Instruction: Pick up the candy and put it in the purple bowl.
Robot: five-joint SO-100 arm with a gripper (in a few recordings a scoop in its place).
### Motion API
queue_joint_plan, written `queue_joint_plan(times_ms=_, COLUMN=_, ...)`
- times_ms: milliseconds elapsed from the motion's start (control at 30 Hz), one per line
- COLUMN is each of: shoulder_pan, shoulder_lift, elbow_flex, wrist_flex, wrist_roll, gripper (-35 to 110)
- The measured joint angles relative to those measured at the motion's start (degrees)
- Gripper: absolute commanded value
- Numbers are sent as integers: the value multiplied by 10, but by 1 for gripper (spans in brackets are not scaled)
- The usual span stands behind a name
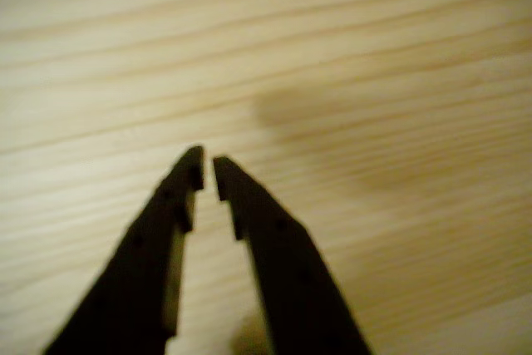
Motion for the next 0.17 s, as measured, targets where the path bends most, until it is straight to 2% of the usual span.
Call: queue_joint_plan(times_ms=167, shoulder_pan=0, shoulder_lift=0, elbow_flex=0, wrist_flex=0, wrist_roll=0, gripper=-1)
